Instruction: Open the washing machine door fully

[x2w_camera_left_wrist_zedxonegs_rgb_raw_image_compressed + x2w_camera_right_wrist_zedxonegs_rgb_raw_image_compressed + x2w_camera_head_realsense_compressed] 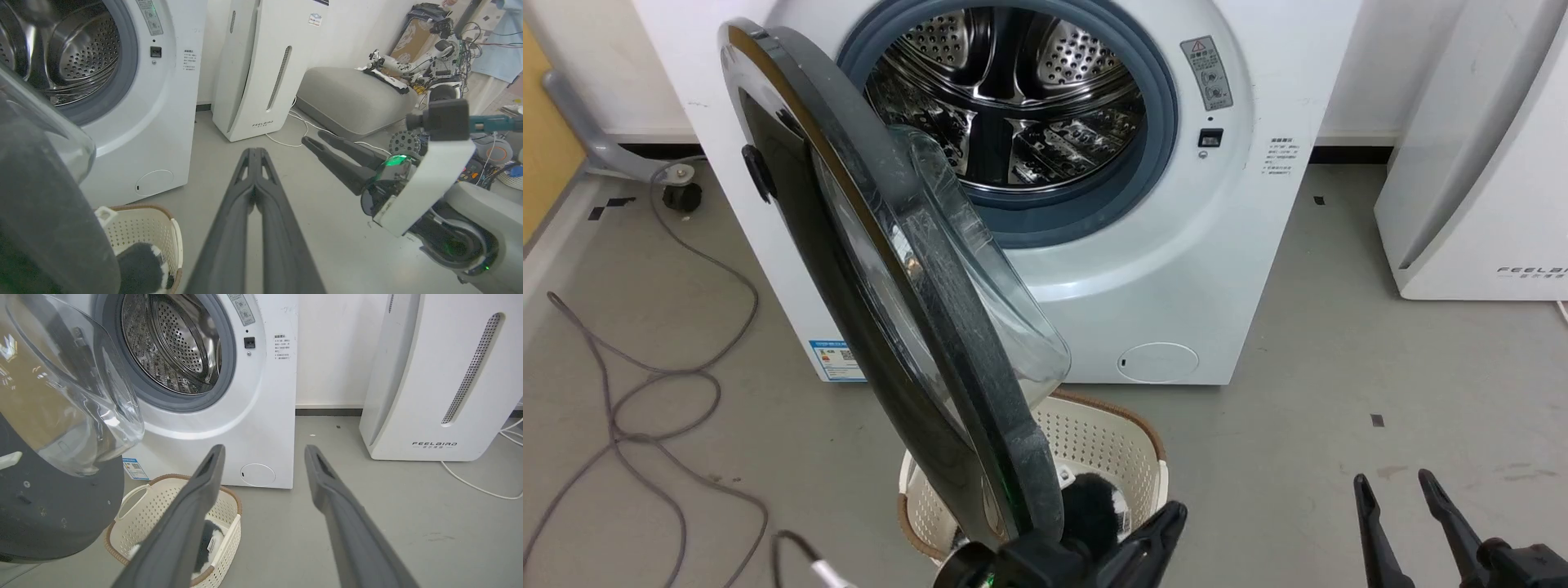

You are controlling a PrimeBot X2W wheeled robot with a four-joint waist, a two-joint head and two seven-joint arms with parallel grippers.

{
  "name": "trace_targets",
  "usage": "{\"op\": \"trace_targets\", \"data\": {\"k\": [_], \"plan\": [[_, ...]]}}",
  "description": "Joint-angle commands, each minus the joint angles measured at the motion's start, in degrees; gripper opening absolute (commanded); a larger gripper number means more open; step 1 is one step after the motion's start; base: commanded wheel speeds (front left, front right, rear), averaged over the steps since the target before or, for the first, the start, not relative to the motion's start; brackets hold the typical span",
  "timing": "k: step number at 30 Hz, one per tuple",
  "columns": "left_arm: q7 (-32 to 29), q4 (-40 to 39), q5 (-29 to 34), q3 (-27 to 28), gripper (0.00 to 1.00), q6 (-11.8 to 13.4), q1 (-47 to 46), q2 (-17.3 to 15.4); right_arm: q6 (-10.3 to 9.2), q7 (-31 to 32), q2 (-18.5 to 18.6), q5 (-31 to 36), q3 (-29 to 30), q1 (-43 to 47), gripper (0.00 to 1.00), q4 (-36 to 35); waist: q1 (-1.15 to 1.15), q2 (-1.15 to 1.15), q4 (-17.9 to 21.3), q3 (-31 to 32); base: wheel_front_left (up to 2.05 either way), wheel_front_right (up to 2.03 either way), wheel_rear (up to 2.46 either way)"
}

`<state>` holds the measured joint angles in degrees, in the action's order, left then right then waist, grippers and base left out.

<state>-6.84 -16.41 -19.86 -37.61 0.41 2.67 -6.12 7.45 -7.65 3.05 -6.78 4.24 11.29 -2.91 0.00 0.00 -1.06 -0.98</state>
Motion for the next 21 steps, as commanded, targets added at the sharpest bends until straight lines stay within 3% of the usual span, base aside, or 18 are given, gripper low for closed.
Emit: {"op": "trace_targets", "data": {"k": [1, 11, 21], "plan": [[0.8, 2.2, 0.9, -0.4, 0.0, 0.3, -1.0, 0.3, 0.03, 0.0, -0.2, 0.2, -0.1, -0.5, 1.0, 0.1, 0.0, 0.0, 0.0, 0.0, 0.0, 0.0, 0.0], [5.7, 15.3, 2.6, 1.5, 0.0, 3.5, -7.9, 2.2, 0.03, 0.0, -0.2, -0.4, -0.5, -0.7, 1.0, 0.5, 0.0, 0.0, 0.6, -0.6, 0.0, 0.0, 0.0], [7.7, 19.2, 1.8, 2.3, 0.0, 5.7, -10.0, 2.7, 0.03, -0.2, -0.2, -0.8, -0.4, -1.0, 1.0, 0.9, 0.0, 0.0, 0.2, -0.8, 0.0, 0.0, 0.0]]}}
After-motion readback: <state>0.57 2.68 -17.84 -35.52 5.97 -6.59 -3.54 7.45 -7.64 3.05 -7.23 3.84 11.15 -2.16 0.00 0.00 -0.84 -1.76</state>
